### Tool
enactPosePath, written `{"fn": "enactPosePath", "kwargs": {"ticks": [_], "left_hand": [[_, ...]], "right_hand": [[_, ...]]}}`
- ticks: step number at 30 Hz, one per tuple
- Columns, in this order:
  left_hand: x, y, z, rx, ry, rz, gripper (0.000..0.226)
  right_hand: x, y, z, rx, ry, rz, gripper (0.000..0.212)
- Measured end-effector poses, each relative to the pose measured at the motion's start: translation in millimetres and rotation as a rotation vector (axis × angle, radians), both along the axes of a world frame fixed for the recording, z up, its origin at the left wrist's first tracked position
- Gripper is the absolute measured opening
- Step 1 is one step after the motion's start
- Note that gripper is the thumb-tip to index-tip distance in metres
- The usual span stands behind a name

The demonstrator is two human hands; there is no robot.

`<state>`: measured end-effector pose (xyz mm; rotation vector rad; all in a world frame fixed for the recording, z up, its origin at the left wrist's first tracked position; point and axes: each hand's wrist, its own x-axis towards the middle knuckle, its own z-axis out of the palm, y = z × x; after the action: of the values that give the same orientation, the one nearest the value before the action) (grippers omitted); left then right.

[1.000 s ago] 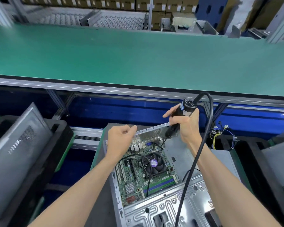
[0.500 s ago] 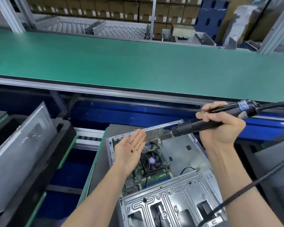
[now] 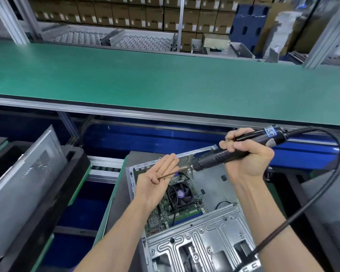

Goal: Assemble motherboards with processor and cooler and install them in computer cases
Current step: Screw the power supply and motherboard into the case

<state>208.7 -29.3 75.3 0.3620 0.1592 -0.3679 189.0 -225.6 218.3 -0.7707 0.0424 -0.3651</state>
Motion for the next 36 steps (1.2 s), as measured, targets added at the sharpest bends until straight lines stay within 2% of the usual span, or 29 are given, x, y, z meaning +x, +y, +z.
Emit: {"fn": "enactPosePath", "kwargs": {"ticks": [6, 9, 12, 16, 21, 27, 32, 36], "left_hand": [[0, 2, -3, -0.037, 0.036, -0.017, 0.073], [-2, -1, -6, 0.112, 0.130, 0.015, 0.050], [-3, -3, -9, 0.252, 0.205, 0.063, 0.044], [-2, -6, -14, 0.301, 0.238, 0.094, 0.026], [-2, -7, -15, 0.255, 0.270, 0.107, 0.031], [-2, -7, -13, 0.214, 0.277, 0.094, 0.028], [-2, -7, -14, 0.225, 0.246, 0.054, 0.037], [-1, -7, -15, 0.220, 0.235, 0.043, 0.033]], "right_hand": [[2, -10, 1, 0.052, -0.013, -0.064, 0.023], [4, -16, 3, 0.043, -0.054, -0.067, 0.029], [5, -21, 3, 0.028, -0.094, -0.065, 0.034], [7, -24, 1, 0.013, -0.112, -0.064, 0.033], [8, -25, -2, 0.016, -0.105, -0.073, 0.030], [8, -24, -2, 0.022, -0.098, -0.080, 0.030], [7, -23, -1, 0.032, -0.097, -0.093, 0.030], [7, -23, -1, 0.056, -0.081, -0.103, 0.026]]}}
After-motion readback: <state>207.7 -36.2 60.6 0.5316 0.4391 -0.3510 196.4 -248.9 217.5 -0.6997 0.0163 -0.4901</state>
